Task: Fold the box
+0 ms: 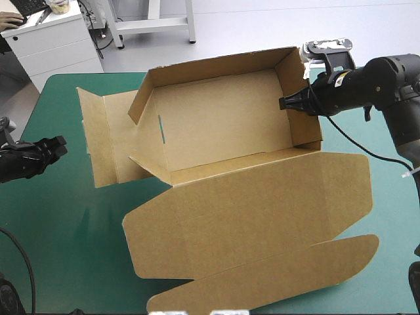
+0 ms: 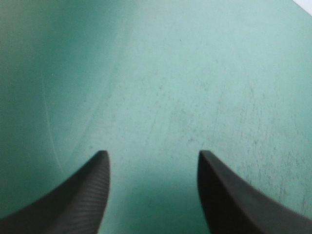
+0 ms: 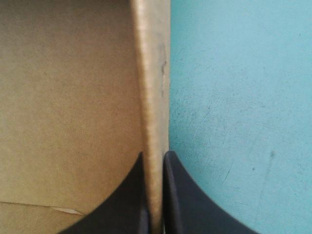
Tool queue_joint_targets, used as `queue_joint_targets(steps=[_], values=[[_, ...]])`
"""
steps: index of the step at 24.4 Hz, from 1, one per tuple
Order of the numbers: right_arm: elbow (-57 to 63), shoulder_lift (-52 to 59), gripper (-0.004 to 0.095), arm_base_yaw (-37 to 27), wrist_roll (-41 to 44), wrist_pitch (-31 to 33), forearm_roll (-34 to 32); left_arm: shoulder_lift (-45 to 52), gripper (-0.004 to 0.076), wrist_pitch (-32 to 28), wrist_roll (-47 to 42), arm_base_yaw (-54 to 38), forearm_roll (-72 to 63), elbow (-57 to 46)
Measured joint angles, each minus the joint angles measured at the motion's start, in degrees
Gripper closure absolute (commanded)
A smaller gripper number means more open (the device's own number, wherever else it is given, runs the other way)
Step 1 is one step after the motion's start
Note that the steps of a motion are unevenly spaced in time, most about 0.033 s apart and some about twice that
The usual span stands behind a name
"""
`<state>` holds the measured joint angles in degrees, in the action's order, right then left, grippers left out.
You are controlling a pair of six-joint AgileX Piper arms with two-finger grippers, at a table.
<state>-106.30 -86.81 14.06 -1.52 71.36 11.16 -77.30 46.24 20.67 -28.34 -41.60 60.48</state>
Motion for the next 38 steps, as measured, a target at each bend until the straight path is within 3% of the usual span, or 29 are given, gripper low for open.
queue_joint_targets(steps=[5,13,16,24,32,38], values=[[0.0,-0.4,0.0928,0.0,-2.6,0.0,2.6,-1.1,0.0189,4.3,3.5,0.0,-2.1,0.0],[0.0,-0.9,0.0928,0.0,-4.6,-0.2,4.1,-1.3,0.0204,10.8,15.8,1.1,-19.0,0.0],[0.0,-1.9,0.0928,0.0,-6.5,-2.5,6.6,-1.3,0.0204,15.9,22.4,3.4,-27.4,0.0],[0.0,-6.5,0.0928,-0.5,-5.3,-5.6,6.1,-1.3,0.0204,22.1,30.9,13.5,-29.8,0.0],[0.0,-6.8,0.0928,-1.6,-3.7,-6.4,5.4,-1.3,0.0207,22.4,34.8,14.9,-37.3,0.0],[0.0,-6.8,0.0928,-1.6,-1.9,-6.4,1.1,-1.3,0.0207,22.4,34.5,14.9,-40.8,0.0]])
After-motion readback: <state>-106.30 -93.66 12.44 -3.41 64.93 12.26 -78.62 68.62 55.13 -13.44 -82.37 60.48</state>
